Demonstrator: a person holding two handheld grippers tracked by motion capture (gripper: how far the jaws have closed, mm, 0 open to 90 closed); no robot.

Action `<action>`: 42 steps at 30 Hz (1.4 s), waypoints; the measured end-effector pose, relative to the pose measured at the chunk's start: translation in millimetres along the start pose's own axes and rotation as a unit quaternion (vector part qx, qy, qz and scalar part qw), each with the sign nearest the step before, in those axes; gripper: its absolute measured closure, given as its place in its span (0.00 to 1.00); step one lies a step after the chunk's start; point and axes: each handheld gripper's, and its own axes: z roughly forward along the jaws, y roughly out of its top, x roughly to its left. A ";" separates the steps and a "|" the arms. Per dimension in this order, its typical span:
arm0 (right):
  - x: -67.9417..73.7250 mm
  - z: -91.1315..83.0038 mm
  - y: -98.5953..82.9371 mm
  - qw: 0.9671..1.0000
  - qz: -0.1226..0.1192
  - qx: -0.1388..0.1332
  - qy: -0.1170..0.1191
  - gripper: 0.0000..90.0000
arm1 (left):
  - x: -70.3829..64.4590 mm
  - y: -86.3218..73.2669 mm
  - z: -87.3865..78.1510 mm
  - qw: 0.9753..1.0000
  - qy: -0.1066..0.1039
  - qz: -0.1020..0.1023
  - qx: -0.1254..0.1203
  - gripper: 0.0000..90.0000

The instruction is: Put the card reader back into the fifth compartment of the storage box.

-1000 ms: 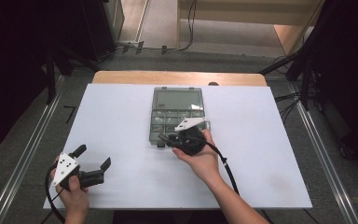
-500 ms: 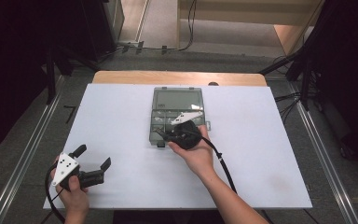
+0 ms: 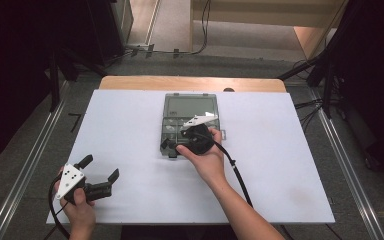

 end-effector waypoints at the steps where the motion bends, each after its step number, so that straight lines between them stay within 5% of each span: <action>1: -0.9 -0.9 -0.3 1.000 -0.001 -0.002 0.008 0.16 | -0.1 0.1 0.0 1.000 0.000 0.000 0.000 0.00; 5: -2.3 -8.4 -2.3 1.000 -0.007 -0.013 0.015 0.10 | -0.2 0.1 0.3 1.000 0.000 0.001 0.000 0.00; 6: -3.0 -11.9 -4.2 1.000 -0.012 -0.019 0.019 0.00 | -0.3 0.2 0.2 1.000 0.000 0.001 0.001 0.00; 22: -5.4 -39.4 -19.2 0.998 -0.048 -0.034 0.027 0.00 | -0.6 0.1 0.5 1.000 0.001 0.003 0.003 0.00; 42: -20.8 -66.7 -43.6 0.998 -0.046 -0.037 0.023 0.00 | -0.7 -0.1 0.6 1.000 0.001 0.002 0.002 0.00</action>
